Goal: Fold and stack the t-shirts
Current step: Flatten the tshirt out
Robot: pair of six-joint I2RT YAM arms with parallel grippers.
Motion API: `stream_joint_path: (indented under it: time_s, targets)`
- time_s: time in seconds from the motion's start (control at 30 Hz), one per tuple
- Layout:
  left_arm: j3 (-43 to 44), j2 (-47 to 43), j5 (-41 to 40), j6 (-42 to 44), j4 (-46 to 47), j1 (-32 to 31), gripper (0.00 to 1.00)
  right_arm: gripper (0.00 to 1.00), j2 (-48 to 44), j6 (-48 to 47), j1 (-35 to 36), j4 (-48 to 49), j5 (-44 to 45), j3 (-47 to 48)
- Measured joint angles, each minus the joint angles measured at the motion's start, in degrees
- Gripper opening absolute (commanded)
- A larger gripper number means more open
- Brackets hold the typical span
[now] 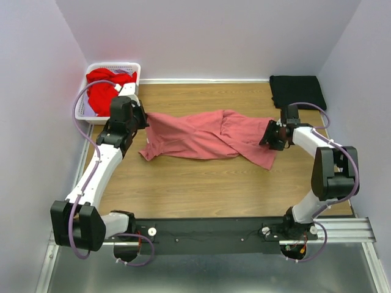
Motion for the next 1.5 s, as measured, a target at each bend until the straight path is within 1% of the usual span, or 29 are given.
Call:
stream_joint_path:
  time_s: [0.1,0.2,0.27,0.4,0.67,0.83,0.97,1.27,1.5]
  targets:
    - [-0.2,1.0,2.4,0.5,0.8,-0.2,0.0,0.59,-2.5,-0.9,0.0,-0.8,0.4,-0.3]
    - [-1.1,2.9,4.4,0.7,1.5,-0.5,0.0,0.58,-7.8,-1.4,0.0,-2.1,1.5,-3.0]
    - [-1.9,4.2,5.6,0.7,1.6,-0.6,0.0,0.56,-12.1,-1.9,0.0,-4.7,2.1,-5.4]
    - [-2.2,6.3,6.8,0.7,1.9,-0.9,0.0,0.55,-16.3,-2.6,0.6,-9.2,1.3,-7.9]
    - [-2.2,7.2,7.0,0.7,3.1,-0.9,0.0,0.56,-14.6,-2.4,6.7,-14.4,3.0,-7.9]
    - [-2.3,7.2,7.0,0.7,3.4,-0.9,0.0,0.56,-10.9,-1.8,9.4,-15.7,5.7,-7.5]
    - [-2.8,7.2,7.1,0.7,3.7,-1.0,0.0,0.56,-7.9,-1.6,11.1,-16.6,8.2,-5.3]
    - [-3.3,7.1,7.1,0.7,4.0,-1.0,0.0,0.55,-6.7,0.3,11.4,-17.0,13.0,-3.0]
    - [-3.3,7.1,7.1,0.7,4.0,-1.0,0.0,0.52,-4.5,1.7,11.4,-15.3,13.4,-4.4]
